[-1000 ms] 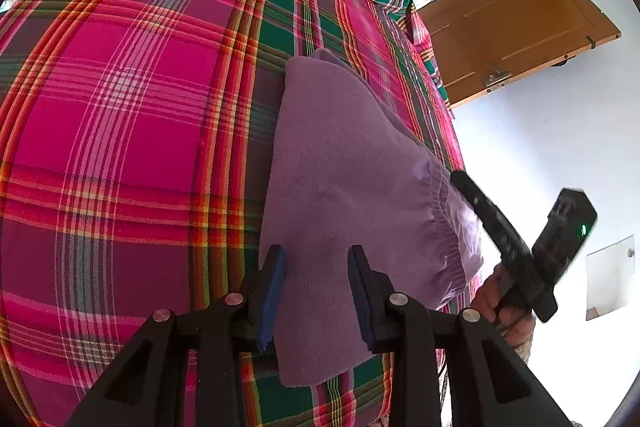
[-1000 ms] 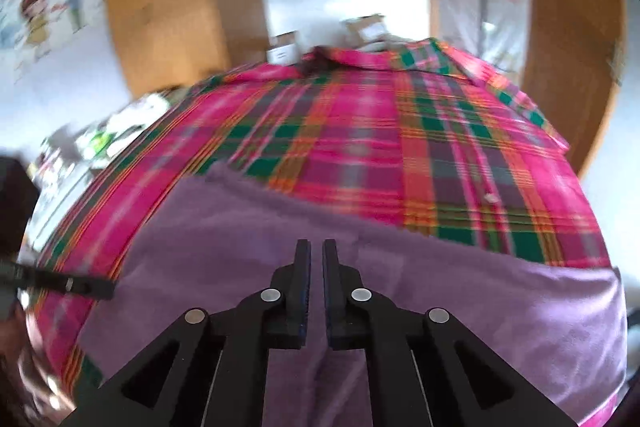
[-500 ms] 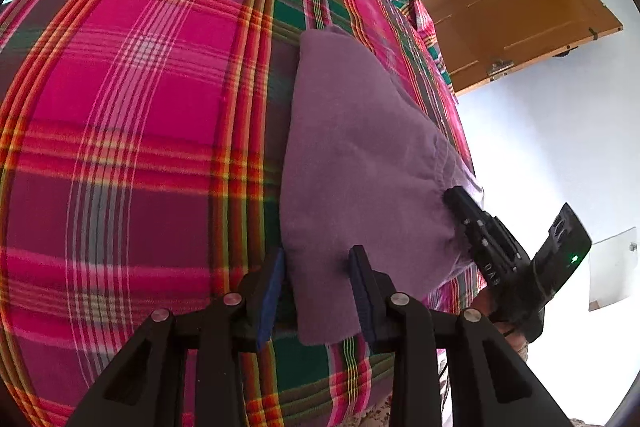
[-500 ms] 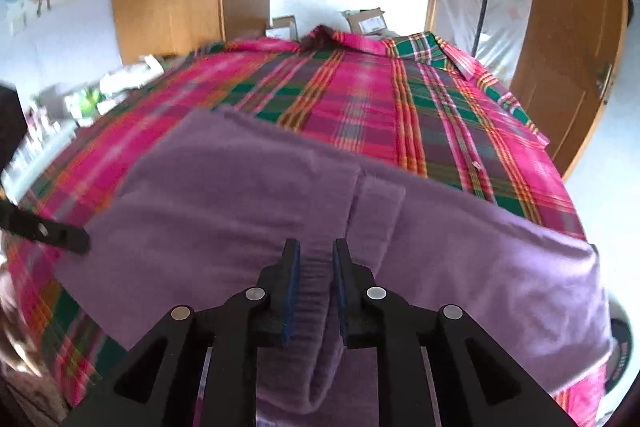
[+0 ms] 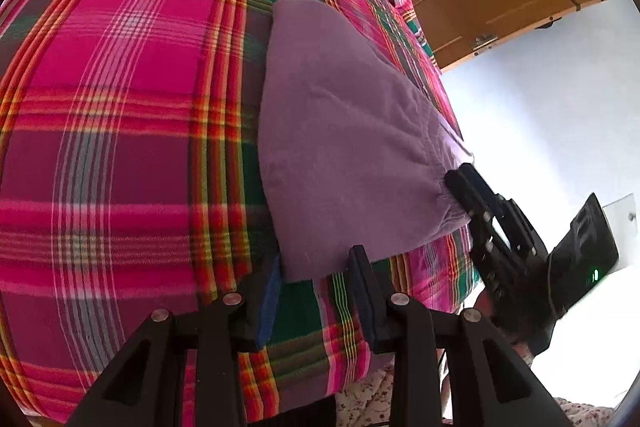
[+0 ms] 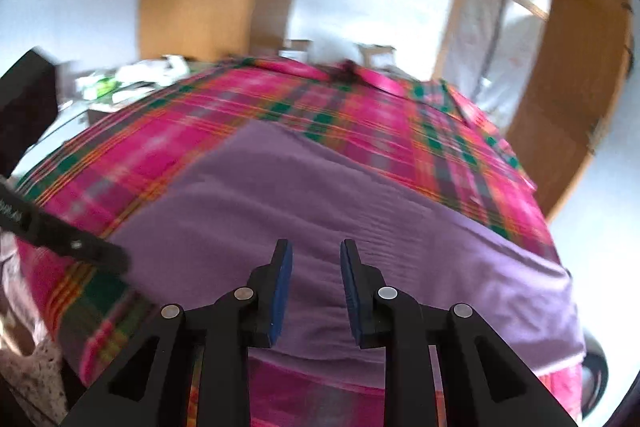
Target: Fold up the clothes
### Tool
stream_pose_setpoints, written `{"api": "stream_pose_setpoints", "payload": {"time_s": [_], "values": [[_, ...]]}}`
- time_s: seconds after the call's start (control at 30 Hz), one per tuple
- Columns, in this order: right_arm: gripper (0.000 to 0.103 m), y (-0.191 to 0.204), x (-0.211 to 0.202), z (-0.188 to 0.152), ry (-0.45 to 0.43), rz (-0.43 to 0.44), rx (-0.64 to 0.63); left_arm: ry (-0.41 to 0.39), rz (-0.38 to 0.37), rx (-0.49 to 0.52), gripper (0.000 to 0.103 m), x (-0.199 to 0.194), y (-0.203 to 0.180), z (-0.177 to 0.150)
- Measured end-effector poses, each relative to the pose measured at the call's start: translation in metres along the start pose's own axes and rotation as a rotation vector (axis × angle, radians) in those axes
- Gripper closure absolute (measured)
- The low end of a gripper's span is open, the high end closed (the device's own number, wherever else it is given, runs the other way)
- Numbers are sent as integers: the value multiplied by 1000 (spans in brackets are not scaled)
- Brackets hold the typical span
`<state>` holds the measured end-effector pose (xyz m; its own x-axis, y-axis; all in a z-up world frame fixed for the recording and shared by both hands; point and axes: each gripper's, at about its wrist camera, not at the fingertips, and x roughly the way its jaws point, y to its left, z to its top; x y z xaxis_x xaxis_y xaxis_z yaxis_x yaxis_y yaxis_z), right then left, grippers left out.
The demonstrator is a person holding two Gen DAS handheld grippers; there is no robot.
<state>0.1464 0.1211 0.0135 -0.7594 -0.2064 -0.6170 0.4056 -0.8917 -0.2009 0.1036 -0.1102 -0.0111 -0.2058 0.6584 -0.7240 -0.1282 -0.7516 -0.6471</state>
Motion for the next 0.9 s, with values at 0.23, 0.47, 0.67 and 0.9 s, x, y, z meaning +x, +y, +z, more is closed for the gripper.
{"api": "stream_pose_setpoints", "payload": {"time_s": [0.23,0.47,0.67,0.9], "values": [[77,10,16,-17,97,30,32,-25,-20,0,72,-4,3,-11],[77,22,-1,-8,57,92,47,-27,-24,11,75,-15,6,-16],[66,45,-3,0,16,199,28,-93,3,-45,73,-37,23,-2],[50,77,8,9,8,325,13,-113,34,-92,69,-39,35,27]]}}
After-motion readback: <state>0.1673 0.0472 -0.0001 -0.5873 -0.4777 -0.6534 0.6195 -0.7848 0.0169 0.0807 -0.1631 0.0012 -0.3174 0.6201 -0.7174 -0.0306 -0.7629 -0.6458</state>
